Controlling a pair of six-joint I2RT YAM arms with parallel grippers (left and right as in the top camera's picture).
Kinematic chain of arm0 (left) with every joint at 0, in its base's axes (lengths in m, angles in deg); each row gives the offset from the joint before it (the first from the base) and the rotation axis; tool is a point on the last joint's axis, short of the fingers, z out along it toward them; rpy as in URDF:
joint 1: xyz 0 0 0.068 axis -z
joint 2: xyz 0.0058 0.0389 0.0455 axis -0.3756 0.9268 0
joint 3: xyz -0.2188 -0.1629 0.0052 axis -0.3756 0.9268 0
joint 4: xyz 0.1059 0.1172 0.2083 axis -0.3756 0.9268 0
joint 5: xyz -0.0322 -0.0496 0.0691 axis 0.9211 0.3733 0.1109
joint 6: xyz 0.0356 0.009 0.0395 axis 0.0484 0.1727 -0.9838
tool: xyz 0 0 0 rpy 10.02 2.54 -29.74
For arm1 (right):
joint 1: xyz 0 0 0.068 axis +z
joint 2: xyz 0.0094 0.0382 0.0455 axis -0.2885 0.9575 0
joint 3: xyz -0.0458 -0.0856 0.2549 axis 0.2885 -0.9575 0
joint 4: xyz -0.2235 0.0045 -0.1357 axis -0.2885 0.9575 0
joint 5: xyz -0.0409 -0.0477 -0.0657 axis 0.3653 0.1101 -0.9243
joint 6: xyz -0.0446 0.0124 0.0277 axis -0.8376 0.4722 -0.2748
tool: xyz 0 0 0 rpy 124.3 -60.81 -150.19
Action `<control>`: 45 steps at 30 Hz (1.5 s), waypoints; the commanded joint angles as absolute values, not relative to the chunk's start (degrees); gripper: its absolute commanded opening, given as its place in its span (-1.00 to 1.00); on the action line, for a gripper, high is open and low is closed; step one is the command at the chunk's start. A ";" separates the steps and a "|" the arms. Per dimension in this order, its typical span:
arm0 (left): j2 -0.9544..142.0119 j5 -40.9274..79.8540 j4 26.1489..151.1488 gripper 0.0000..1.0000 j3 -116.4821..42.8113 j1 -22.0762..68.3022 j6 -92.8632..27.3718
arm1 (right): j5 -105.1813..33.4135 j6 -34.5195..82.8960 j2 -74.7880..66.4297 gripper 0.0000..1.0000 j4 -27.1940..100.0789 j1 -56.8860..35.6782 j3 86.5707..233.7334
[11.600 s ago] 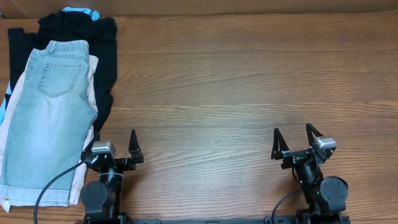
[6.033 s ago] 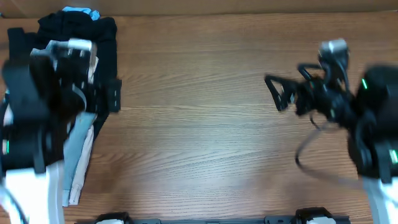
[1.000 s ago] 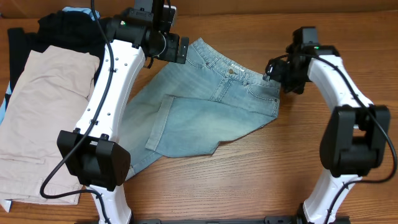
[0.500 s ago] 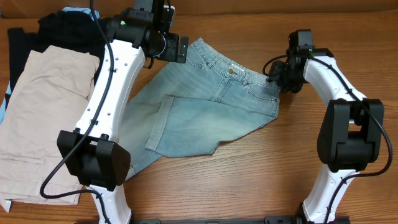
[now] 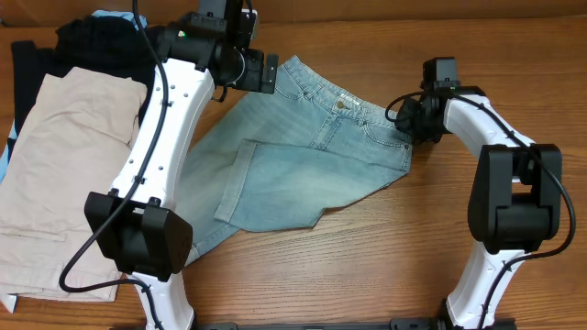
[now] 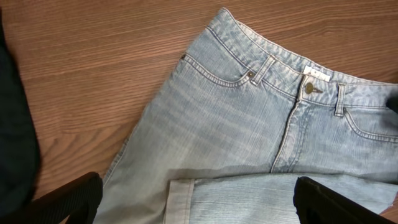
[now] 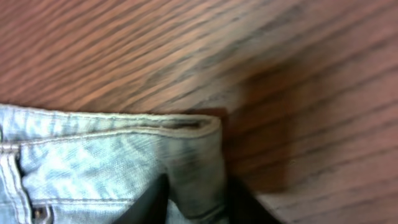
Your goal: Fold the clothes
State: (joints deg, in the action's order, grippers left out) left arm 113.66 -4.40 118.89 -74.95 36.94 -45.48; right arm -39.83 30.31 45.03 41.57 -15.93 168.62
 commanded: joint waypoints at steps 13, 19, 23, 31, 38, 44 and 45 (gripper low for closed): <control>114.80 -5.10 118.87 1.00 -74.43 37.53 -43.01 | -41.27 49.83 45.08 -0.92 47.82 -34.24 167.70; 115.41 -3.64 118.65 1.00 -74.43 37.53 -43.03 | -33.56 55.53 45.08 -0.92 53.83 -47.77 167.70; 116.57 -1.39 118.78 1.00 -73.64 37.53 -43.03 | -23.96 50.29 45.08 -0.36 54.33 -51.82 167.70; 123.37 5.65 120.57 1.00 -73.25 37.81 -45.50 | -12.75 36.17 44.16 1.00 53.50 -51.36 167.73; 129.44 6.92 121.77 0.85 -73.25 40.41 -48.36 | -12.07 29.94 35.72 1.00 54.66 -50.20 167.77; 132.44 5.80 123.76 -0.20 -73.25 42.49 -49.91 | -12.31 26.29 25.05 1.00 57.28 -48.78 167.77; 132.83 5.76 123.94 -0.43 -73.25 42.51 -49.83 | -12.33 26.29 23.50 1.00 57.61 -48.58 167.79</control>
State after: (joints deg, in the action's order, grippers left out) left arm 131.54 5.19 123.63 -73.45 42.14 -48.41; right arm -13.75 29.08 28.99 57.22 -49.43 167.42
